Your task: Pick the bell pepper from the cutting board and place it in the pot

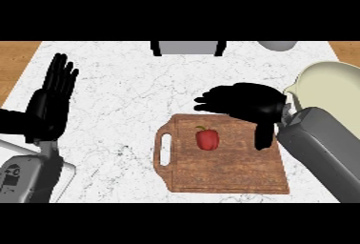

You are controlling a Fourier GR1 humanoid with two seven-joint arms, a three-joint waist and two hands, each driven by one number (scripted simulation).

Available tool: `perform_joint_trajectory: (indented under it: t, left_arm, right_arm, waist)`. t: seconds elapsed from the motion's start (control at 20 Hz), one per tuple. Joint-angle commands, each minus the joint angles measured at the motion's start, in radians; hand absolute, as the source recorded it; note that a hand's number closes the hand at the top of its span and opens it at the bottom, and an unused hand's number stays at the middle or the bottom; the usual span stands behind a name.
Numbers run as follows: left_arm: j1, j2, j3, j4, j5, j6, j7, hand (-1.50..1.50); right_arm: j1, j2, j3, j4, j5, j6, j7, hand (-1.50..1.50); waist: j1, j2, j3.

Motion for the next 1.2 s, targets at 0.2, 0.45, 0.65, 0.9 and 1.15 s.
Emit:
perform_joint_trajectory:
  t: [0.2,0.45,0.65,0.9,1.15]
  left_arm:
    - [0.060,-0.004,0.004,-0.138,-0.011,0.003,0.085,0.00]
    - [-0.027,0.006,0.077,0.079,0.009,-0.076,-0.023,0.00]
    - [0.034,-0.029,0.014,-0.142,-0.044,-0.002,0.106,0.00]
    - [0.011,-0.041,0.052,0.021,-0.047,-0.051,-0.026,0.00]
    - [-0.060,-0.016,0.090,0.065,-0.021,-0.085,0.003,0.00]
  right_arm:
    - [0.077,0.102,0.005,0.060,0.147,0.000,0.011,-1.50]
    - [0.091,0.147,-0.023,0.087,0.220,-0.022,-0.061,-1.50]
    - [0.120,0.168,-0.058,0.065,0.252,-0.040,-0.107,-1.50]
    - [0.151,0.250,-0.028,0.111,0.375,-0.085,-0.030,-1.50]
    - [0.137,0.306,-0.041,0.218,0.462,-0.160,-0.028,-1.50]
  waist:
    - [0.007,-0.001,0.001]
    - [0.001,0.002,0.000]
    - [0.003,0.000,0.001]
    - [0.001,0.002,0.000]
    - [0.002,0.003,0.000]
